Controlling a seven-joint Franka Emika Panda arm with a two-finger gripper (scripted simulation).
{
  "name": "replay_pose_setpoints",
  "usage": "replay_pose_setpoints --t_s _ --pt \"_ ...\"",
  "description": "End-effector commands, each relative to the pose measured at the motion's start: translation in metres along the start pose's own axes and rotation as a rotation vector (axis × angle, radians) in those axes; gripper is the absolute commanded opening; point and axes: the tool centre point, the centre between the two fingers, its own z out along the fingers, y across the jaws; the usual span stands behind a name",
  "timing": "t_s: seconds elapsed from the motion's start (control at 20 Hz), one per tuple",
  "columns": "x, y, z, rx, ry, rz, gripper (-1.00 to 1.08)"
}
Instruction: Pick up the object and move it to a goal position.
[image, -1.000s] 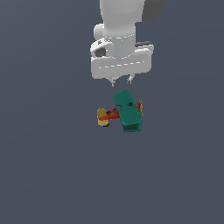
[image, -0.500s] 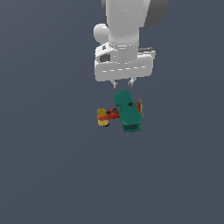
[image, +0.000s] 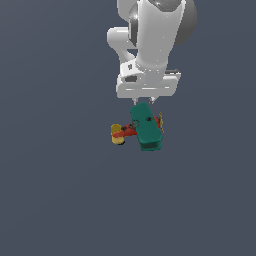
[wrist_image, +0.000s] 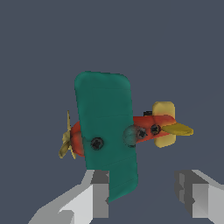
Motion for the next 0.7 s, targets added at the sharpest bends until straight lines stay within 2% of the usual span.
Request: replay_pose_setpoints --t_s 0.0,0.65 --pt "-0.006 -0.006 0.013 -0.035 -0.043 -0.001 0.28" --pt "-0.041 -0.028 0.076 -0.264 -0.24 -0.005 0.28"
